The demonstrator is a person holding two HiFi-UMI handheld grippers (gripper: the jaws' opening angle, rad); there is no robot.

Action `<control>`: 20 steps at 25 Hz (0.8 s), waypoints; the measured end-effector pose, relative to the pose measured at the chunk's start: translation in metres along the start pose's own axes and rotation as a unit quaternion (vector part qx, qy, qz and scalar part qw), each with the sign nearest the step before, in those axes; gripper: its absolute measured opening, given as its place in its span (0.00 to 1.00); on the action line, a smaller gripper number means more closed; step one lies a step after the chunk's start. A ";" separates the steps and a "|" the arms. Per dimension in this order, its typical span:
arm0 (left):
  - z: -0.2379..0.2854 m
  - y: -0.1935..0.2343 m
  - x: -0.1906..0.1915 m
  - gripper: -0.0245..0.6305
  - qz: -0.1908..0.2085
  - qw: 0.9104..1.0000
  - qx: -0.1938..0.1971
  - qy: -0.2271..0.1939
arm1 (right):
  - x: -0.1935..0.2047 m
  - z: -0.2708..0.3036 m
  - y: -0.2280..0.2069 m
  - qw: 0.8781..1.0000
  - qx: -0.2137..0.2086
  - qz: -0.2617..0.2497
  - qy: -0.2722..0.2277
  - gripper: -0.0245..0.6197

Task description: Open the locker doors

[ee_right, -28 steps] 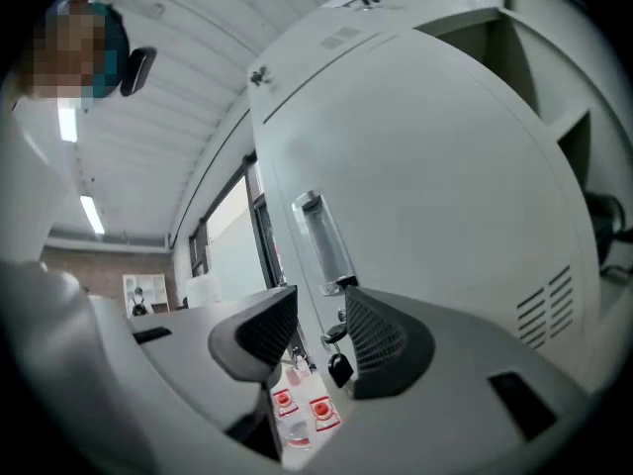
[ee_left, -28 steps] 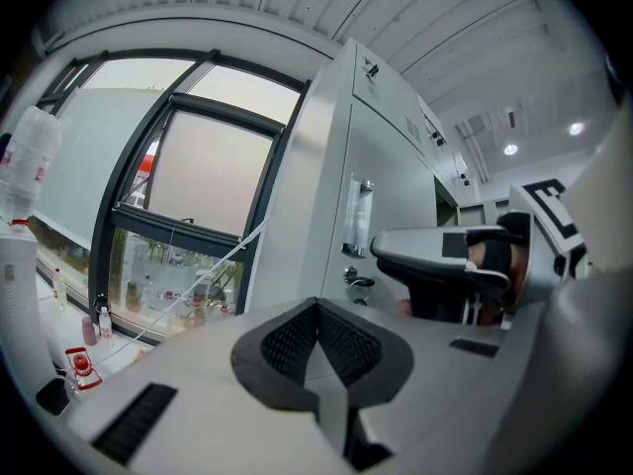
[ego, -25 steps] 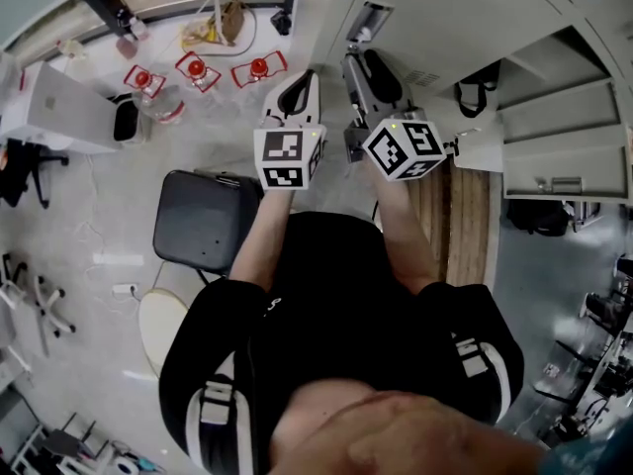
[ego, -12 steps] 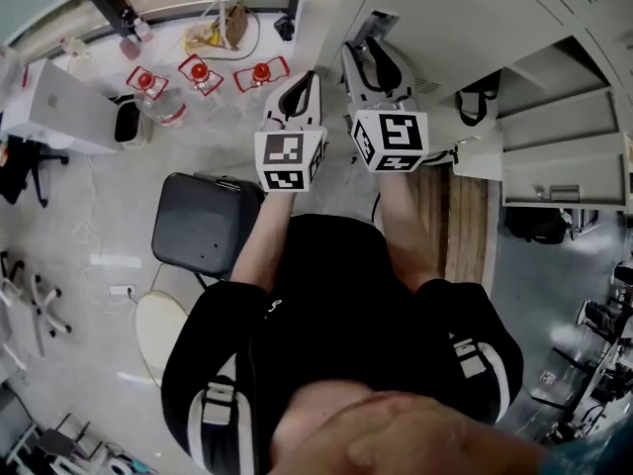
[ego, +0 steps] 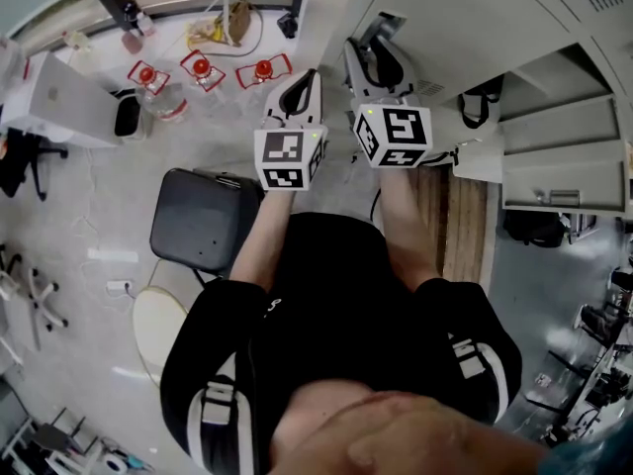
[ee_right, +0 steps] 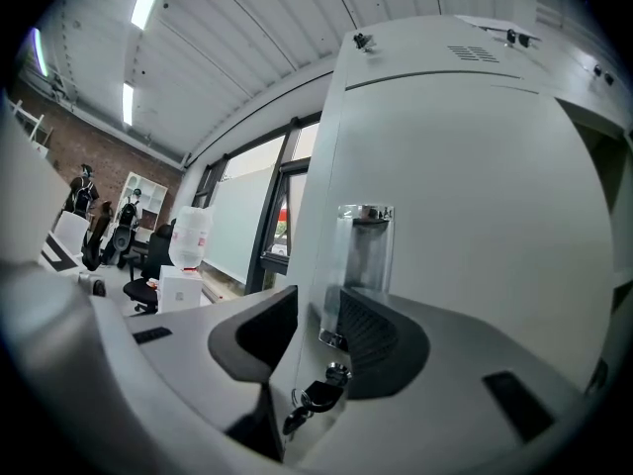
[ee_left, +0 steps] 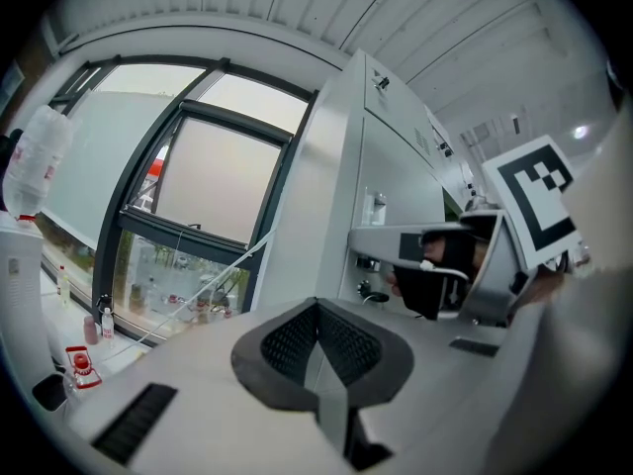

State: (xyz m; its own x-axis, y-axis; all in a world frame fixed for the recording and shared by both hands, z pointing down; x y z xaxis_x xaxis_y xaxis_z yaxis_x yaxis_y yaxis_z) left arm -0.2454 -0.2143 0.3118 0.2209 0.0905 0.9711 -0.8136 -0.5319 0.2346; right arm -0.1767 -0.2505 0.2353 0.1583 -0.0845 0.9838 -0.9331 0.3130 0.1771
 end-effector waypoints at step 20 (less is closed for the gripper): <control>0.000 -0.023 0.015 0.05 -0.004 1.000 0.016 0.021 | -0.001 -0.042 0.001 0.999 -0.018 0.008 -0.028 0.24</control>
State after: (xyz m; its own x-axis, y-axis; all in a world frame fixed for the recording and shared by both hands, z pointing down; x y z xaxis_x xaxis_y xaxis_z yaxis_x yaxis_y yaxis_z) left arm -0.2236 -0.2013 0.3209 0.2043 0.1297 0.9703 -0.7939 -0.5580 0.2417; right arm -0.1646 -0.2107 0.2357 0.1237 -0.1306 0.9837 -0.9233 0.3481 0.1623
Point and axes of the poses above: the fingertips, and each gripper's own axes: z forward along the fingers, y to its left, x out of its underside, the point moved 2 cm from there along -z, backward along the fingers, and after that the axes turned 14 degrees about x, right-handed, at the moved point
